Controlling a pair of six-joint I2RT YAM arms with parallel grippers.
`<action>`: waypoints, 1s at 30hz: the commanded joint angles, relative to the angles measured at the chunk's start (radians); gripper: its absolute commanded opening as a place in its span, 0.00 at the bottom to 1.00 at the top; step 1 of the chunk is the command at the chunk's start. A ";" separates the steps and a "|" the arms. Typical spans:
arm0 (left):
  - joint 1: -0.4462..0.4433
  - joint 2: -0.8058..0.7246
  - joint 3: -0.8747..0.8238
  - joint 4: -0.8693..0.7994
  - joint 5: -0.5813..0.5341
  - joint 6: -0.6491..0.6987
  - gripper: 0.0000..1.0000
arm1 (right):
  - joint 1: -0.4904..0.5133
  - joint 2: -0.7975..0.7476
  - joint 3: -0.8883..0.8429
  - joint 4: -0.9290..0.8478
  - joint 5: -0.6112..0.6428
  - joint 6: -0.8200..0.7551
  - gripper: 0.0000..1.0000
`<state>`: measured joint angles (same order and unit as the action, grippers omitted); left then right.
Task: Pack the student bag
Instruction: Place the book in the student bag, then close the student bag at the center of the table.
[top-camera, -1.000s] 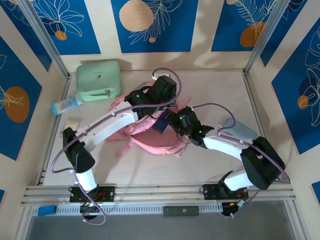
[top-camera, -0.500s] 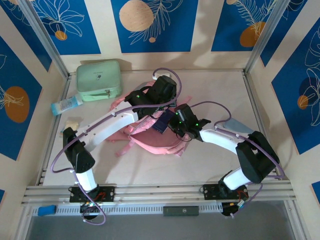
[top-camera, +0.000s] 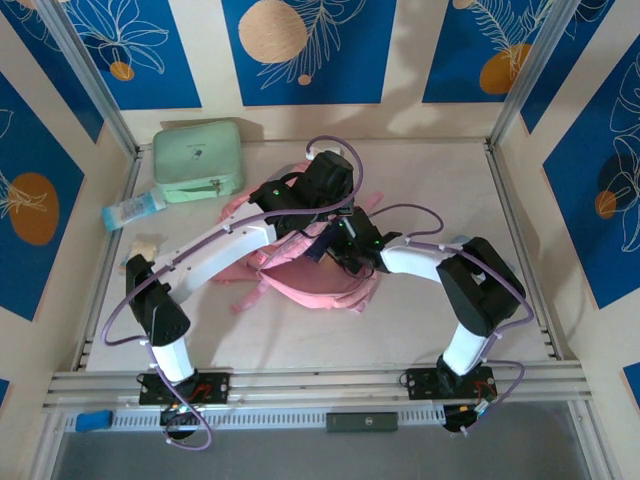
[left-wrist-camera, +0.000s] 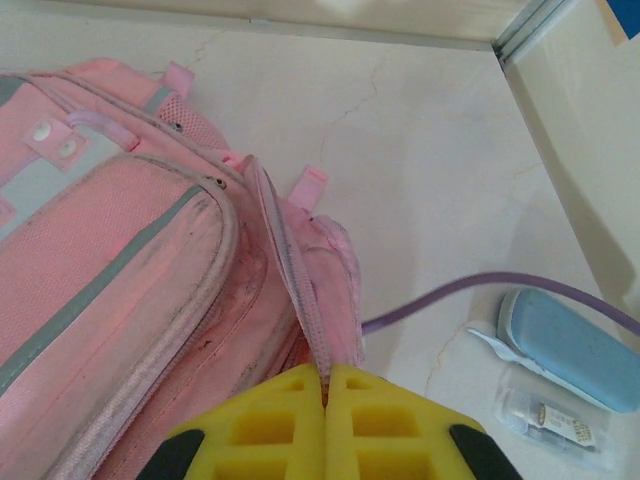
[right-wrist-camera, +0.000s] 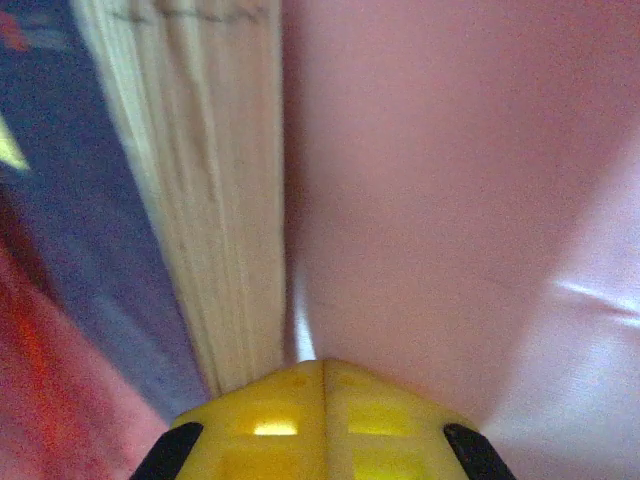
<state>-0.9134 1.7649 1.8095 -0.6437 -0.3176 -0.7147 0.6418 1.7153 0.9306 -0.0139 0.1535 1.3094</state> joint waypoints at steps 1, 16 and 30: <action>-0.002 -0.022 0.018 0.122 0.034 -0.029 0.00 | 0.024 0.017 0.069 0.128 -0.028 -0.041 0.00; 0.002 -0.056 -0.108 0.159 0.084 -0.026 0.08 | -0.134 -0.440 -0.267 -0.061 -0.101 -0.167 0.14; 0.079 -0.481 -0.728 0.285 0.239 -0.117 0.65 | -0.260 -0.791 -0.148 -0.650 -0.109 -0.467 0.26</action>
<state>-0.8944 1.3998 1.1896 -0.3714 -0.0380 -0.7639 0.3206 0.9020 0.7300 -0.5274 0.0830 0.9382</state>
